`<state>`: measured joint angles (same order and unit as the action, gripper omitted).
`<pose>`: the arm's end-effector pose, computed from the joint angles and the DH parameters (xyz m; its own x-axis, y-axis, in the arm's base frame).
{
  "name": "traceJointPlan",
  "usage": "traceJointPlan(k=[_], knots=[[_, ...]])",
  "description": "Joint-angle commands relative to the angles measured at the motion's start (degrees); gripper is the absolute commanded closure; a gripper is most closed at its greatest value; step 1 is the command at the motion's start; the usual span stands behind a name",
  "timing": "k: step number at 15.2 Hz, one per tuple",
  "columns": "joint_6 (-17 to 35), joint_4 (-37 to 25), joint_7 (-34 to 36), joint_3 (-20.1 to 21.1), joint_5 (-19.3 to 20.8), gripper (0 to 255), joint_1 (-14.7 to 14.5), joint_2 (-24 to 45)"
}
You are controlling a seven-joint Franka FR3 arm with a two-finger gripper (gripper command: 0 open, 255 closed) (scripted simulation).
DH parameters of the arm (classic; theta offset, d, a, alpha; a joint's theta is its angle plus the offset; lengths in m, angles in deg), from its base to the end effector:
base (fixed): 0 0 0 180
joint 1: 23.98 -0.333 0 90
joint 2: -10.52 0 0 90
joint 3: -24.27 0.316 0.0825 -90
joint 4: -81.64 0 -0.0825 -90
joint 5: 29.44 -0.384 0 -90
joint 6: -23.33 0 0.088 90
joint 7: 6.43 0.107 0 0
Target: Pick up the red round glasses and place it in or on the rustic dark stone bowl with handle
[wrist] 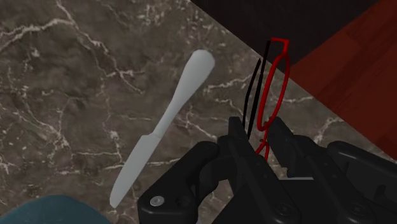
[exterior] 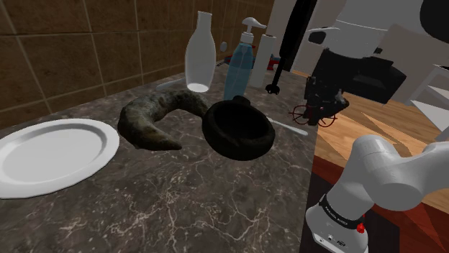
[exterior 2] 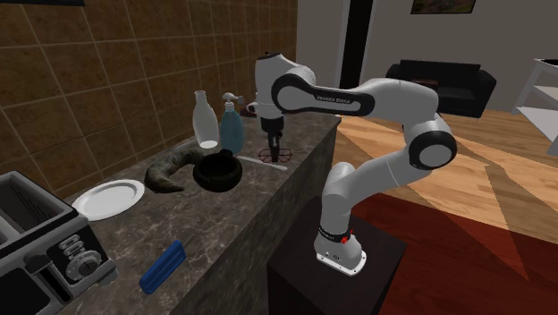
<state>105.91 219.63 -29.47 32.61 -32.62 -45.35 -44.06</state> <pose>0.2075 0.1446 0.5974 0.6486 0.7599 -0.0432 0.7610 -0.6467 0.0504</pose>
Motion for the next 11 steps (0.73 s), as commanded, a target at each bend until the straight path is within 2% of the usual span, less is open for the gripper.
traceJointPlan(k=[1, 11], knots=[[-1.3, -1.9, -0.2, -0.2, 0.2, 255, 0.1, 0.6], [-7.6, -11.9, -0.3, -0.6, 0.8, 255, 0.6, 4.3]])
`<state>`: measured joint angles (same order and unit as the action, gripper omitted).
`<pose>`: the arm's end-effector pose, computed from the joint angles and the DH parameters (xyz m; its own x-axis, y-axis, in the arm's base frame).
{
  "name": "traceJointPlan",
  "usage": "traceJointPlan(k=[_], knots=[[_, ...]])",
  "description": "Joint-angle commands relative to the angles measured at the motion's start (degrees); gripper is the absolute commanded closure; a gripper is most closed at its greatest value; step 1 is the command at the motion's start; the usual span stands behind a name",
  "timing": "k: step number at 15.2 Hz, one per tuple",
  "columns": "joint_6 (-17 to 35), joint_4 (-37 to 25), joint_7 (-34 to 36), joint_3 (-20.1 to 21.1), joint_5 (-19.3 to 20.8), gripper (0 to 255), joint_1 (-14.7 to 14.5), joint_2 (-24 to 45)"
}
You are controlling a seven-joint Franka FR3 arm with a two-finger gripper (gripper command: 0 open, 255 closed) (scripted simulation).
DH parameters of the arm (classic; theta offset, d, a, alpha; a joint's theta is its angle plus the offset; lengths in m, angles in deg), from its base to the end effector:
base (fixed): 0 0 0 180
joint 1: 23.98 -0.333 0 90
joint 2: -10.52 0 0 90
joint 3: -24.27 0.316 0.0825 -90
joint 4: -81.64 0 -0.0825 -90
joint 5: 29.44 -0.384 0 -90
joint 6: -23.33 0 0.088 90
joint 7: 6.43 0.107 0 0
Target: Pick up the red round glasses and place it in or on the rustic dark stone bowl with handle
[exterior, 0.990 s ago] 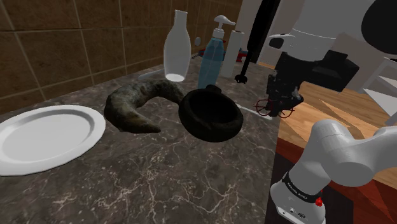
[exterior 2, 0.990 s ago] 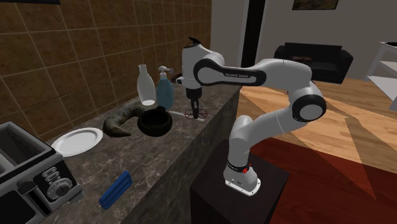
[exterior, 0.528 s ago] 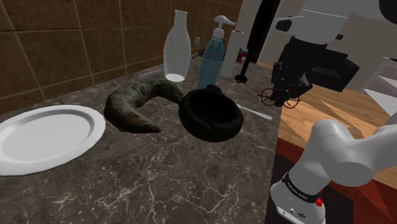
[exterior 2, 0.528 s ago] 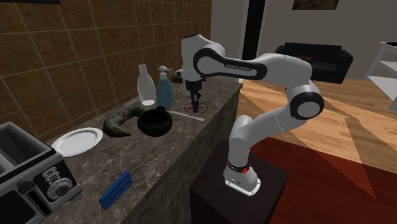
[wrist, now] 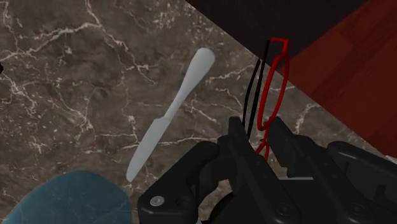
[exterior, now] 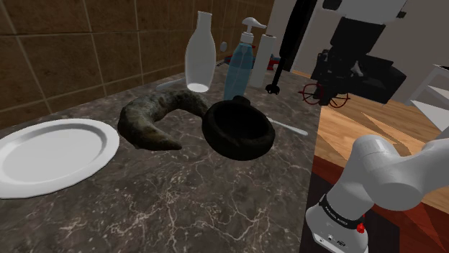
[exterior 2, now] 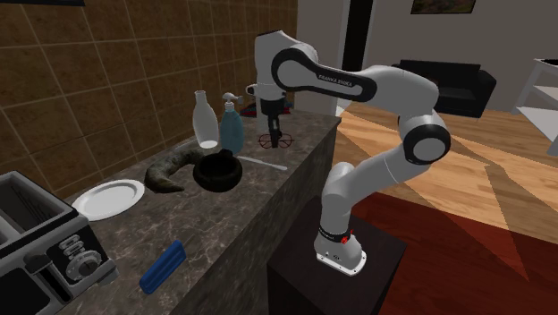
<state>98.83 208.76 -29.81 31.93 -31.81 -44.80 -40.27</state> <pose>0.2074 0.1427 0.6561 0.6487 0.7598 -0.0431 0.7610 -0.6468 0.0502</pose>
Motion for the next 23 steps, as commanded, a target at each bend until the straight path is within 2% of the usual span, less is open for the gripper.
traceJointPlan(k=[1, 8, 16, 21, 22, 23], knots=[[-1.2, -2.1, 0.0, 0.0, 0.1, 255, 0.1, 0.9], [-5.1, -8.8, 0.0, -0.1, 0.4, 255, 0.4, 3.7], [0.2, -18.5, 6.7, 6.9, -2.0, 255, 1.2, 18.5], [2.0, -27.1, 11.4, 11.4, -1.4, 255, 1.7, 29.0], [2.3, -30.5, 13.1, 13.1, -0.7, 255, 1.8, 32.8], [3.1, -29.3, 13.1, 13.0, -0.8, 255, 1.7, 32.4]])
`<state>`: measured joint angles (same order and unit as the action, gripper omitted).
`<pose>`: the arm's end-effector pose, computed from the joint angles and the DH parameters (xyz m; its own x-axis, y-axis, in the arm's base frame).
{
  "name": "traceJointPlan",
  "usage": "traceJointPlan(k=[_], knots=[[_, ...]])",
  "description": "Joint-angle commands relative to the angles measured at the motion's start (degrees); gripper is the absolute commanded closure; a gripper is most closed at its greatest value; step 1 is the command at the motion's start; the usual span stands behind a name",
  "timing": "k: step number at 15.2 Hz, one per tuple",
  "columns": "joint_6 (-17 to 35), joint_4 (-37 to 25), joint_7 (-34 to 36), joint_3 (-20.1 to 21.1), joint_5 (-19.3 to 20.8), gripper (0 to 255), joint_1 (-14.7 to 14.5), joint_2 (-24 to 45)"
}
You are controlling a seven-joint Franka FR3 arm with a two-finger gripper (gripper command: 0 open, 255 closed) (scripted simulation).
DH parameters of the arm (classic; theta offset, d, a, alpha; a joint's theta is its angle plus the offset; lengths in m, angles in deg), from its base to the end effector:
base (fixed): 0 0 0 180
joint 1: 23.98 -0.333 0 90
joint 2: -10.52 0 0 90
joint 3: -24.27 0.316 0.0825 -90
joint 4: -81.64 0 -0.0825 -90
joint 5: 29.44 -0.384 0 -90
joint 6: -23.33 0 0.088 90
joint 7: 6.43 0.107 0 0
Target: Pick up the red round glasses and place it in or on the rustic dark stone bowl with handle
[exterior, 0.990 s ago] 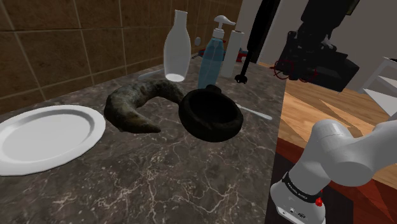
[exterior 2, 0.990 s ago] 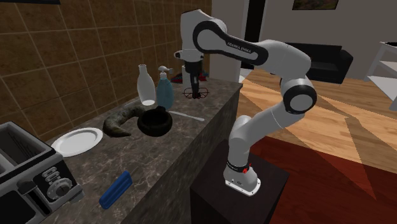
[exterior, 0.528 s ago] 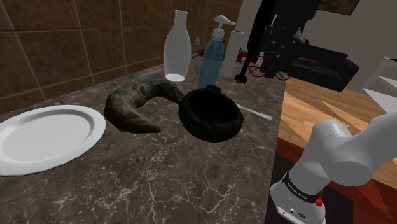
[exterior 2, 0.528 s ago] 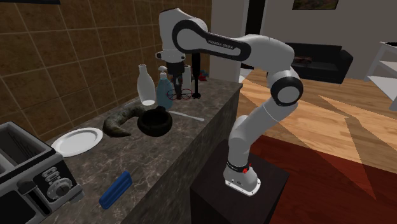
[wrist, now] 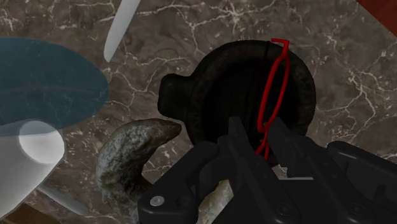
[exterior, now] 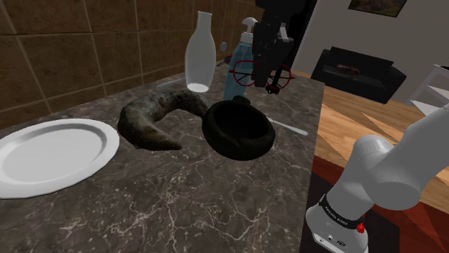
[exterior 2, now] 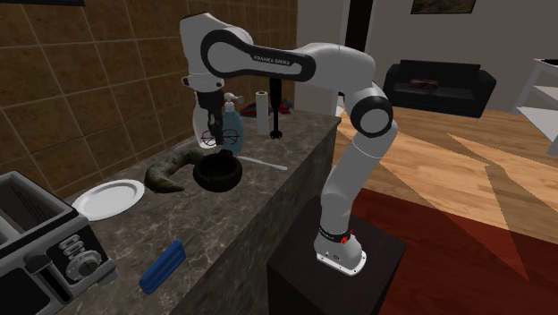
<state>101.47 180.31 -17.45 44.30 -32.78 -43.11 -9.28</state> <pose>0.3043 0.3010 0.6940 0.6482 0.7602 -0.0436 0.7614 -0.6463 0.0515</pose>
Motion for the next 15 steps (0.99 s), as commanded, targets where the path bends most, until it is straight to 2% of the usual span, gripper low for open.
traceJointPlan(k=[1, 11, 15], knots=[[1.3, 0.3, 0.6, 0.6, 0.1, 255, -0.1, 1.0], [9.1, 10.8, 0.2, 0.5, -0.8, 255, -0.5, -1.8], [9.7, 11.6, 0.2, 0.5, -0.8, 255, -0.5, -2.0]])
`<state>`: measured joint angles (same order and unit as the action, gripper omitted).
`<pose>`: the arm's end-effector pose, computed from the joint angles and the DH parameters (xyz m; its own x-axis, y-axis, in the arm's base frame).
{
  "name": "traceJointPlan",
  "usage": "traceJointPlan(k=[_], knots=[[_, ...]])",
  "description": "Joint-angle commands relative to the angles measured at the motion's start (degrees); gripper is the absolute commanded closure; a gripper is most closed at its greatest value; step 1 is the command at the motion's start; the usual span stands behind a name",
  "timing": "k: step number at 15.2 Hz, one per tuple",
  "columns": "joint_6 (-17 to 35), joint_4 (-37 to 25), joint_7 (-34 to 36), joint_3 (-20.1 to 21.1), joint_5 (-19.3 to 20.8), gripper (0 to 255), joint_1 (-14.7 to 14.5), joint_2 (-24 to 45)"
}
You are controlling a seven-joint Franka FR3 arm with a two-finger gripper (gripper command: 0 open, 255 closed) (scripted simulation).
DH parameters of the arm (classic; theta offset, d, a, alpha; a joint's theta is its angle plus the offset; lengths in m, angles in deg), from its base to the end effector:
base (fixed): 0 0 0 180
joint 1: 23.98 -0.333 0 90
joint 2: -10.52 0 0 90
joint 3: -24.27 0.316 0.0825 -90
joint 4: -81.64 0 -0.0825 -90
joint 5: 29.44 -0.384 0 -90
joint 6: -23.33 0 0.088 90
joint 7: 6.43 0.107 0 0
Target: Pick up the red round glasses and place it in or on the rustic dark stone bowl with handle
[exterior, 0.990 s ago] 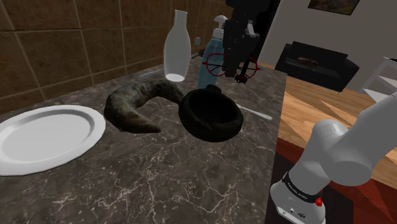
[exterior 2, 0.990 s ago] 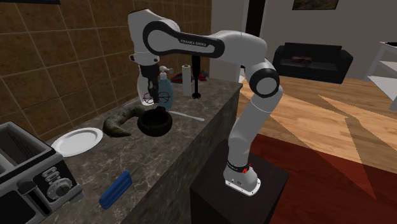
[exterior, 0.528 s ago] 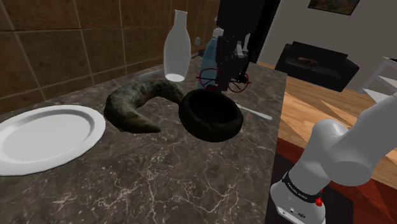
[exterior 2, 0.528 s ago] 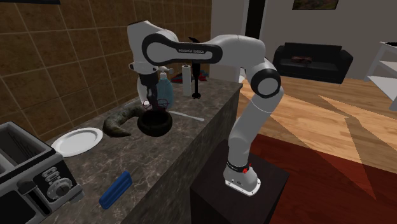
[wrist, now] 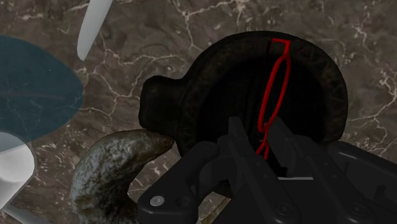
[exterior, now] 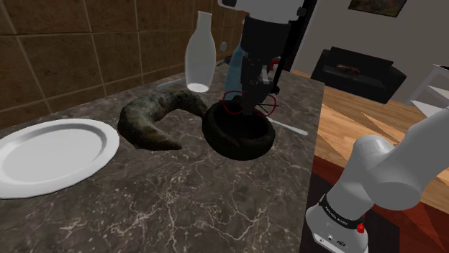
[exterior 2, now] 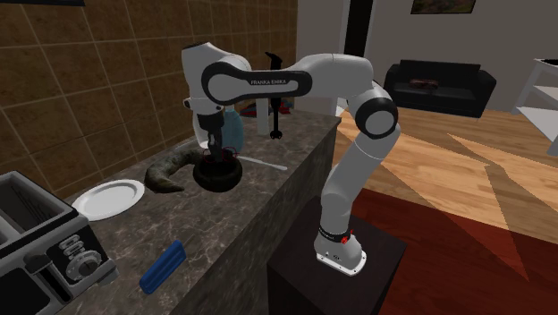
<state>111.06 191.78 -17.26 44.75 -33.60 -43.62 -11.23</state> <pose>0.3094 0.3086 0.6296 0.6487 0.7598 -0.0436 0.7610 -0.6468 0.0501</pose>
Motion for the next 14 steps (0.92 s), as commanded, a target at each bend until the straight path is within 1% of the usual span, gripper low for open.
traceJointPlan(k=[1, 5, 6, 11, 14], knots=[[0.1, 0.1, 0.0, 0.0, 0.0, 255, 0.0, -0.1], [0.1, 0.1, 0.0, 0.0, 0.0, 255, 0.0, -0.1], [0.1, 0.1, 0.0, 0.0, 0.0, 0, 0.0, -0.1], [0.1, 0.1, 0.0, 0.0, 0.0, 0, 0.0, -0.1], [-5.7, -7.8, 0.6, 0.2, 0.6, 0, 0.3, 2.1]])
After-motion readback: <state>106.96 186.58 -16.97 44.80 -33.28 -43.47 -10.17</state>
